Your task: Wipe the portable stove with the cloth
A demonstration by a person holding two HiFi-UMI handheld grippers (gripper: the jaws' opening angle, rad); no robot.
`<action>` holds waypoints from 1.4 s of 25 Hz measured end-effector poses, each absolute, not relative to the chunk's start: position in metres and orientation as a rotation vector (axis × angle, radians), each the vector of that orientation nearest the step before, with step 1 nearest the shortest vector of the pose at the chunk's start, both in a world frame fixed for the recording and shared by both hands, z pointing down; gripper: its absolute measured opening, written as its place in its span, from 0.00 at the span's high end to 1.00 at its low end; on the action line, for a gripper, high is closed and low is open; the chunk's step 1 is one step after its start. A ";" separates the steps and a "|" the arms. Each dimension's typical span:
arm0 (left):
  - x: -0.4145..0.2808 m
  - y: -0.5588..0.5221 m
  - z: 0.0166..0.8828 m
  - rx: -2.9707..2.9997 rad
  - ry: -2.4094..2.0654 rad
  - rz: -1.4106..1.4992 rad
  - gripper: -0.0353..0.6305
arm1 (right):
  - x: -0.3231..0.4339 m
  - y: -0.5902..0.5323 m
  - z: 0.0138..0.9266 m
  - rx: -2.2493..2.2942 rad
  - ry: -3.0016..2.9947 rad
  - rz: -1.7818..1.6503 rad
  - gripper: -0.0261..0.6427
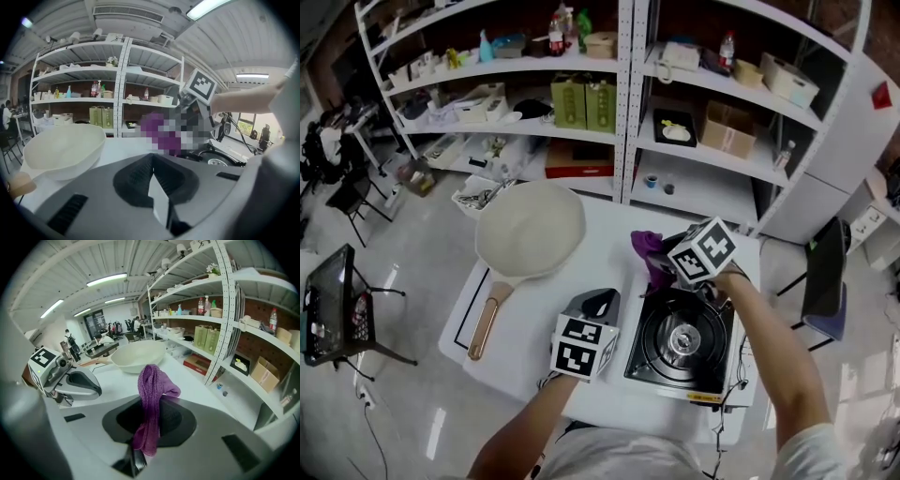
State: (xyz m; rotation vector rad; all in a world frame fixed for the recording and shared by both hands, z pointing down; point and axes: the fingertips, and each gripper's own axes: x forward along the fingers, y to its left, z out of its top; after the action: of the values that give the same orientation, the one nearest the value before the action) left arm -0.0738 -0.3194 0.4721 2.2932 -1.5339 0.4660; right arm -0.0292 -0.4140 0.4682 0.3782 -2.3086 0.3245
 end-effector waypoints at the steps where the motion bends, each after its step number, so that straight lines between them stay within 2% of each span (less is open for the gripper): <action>1: -0.072 -0.319 0.472 2.293 -1.537 0.470 0.94 | -0.025 -0.414 0.469 0.385 -2.311 0.337 0.87; 35: -0.016 -0.326 0.466 2.370 -1.499 0.544 0.94 | 0.157 -0.395 0.478 0.702 -2.305 0.485 0.87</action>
State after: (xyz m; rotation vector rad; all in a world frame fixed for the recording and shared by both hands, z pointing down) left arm -0.0157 -0.3257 0.4657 2.3705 -1.4988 0.5436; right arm 0.1569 -0.3952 0.4781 0.7024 -2.3048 0.4849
